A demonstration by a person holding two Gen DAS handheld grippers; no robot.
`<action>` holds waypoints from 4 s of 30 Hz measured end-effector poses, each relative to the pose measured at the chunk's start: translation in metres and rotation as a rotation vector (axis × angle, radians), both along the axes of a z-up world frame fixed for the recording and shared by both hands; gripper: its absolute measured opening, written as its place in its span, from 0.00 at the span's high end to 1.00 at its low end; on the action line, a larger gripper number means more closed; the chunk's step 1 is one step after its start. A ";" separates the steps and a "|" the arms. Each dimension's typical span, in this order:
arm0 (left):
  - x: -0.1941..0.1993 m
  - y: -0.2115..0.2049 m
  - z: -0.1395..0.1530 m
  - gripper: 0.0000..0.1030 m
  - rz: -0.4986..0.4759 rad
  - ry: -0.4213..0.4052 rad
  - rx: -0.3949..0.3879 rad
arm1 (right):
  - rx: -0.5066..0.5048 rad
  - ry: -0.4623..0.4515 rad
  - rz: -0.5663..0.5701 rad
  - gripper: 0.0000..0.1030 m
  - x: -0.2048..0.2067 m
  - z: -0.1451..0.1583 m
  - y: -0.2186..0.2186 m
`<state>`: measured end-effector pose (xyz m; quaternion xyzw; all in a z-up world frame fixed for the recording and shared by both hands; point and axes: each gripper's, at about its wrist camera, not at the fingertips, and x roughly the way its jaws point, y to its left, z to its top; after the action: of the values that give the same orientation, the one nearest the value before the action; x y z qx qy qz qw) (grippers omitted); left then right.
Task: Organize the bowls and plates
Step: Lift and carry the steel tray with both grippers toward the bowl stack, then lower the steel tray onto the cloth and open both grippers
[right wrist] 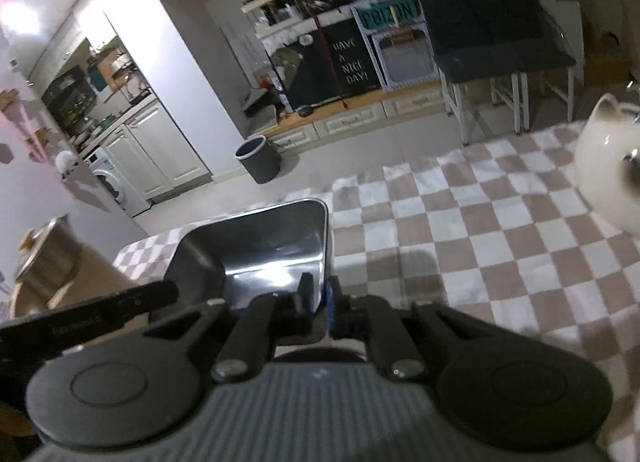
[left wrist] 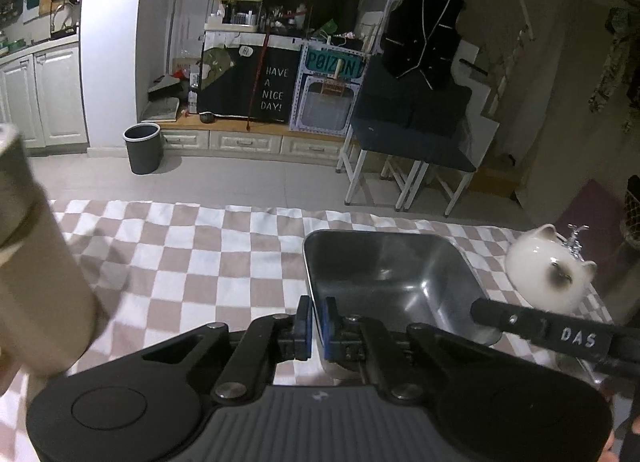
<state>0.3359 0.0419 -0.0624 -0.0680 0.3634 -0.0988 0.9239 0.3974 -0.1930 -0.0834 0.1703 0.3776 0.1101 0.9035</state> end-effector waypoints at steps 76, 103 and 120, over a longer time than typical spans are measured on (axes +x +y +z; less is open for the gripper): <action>-0.153 0.093 -0.082 0.84 0.084 0.309 0.252 | -0.096 0.143 0.354 0.87 -0.131 -0.027 0.129; -0.158 0.093 -0.081 0.77 0.065 0.313 0.249 | -0.157 0.311 0.363 0.84 -0.125 -0.063 0.142; -0.159 0.095 -0.081 0.75 0.056 0.353 0.238 | -0.128 0.324 0.296 0.65 -0.116 -0.065 0.141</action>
<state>0.1771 0.1365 -0.1434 0.0153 0.5266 -0.0162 0.8498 0.2812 -0.0523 -0.1483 0.0707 0.5451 0.1884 0.8139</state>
